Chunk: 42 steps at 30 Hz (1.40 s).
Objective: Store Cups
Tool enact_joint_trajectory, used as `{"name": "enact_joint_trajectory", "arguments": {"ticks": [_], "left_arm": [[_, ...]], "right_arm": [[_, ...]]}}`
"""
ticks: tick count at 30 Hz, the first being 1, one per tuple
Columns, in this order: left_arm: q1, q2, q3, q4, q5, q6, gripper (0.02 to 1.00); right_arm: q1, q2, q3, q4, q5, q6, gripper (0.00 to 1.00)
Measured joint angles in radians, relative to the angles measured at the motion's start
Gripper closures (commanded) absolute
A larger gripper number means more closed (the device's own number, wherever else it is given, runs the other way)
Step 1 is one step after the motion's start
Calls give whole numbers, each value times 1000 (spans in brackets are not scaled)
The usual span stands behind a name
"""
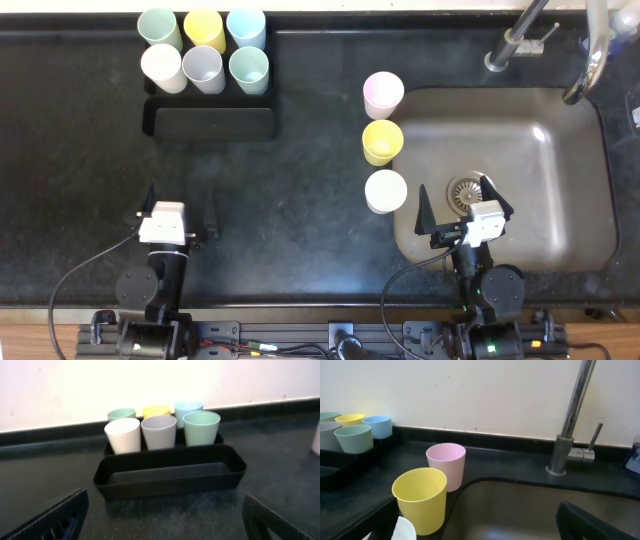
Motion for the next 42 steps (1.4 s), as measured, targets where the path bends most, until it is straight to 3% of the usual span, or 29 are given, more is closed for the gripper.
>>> {"name": "enact_joint_trajectory", "arguments": {"ticks": [5,10,15,20,26,33,42], "left_arm": [[28,241,20,247,31,-93,18],[19,531,200,241,39,-135,18],[-48,805,637,26,34,-172,18],[-228,1192,1228,-538,-139,-372,18],[-439,1621,1788,-891,-259,-518,18],[-550,2034,2235,-1093,-257,-669,18],[-563,2362,2440,-1157,-188,-731,18]], "right_arm": [[0,-2,0,0,0,0,3],[0,-2,0,0,0,0,5],[0,-4,0,2,0,0,3],[0,-4,0,-2,1,0,3],[0,-5,0,0,0,0,5],[0,-5,0,0,0,0,5],[0,-5,0,0,0,1,3]]}}
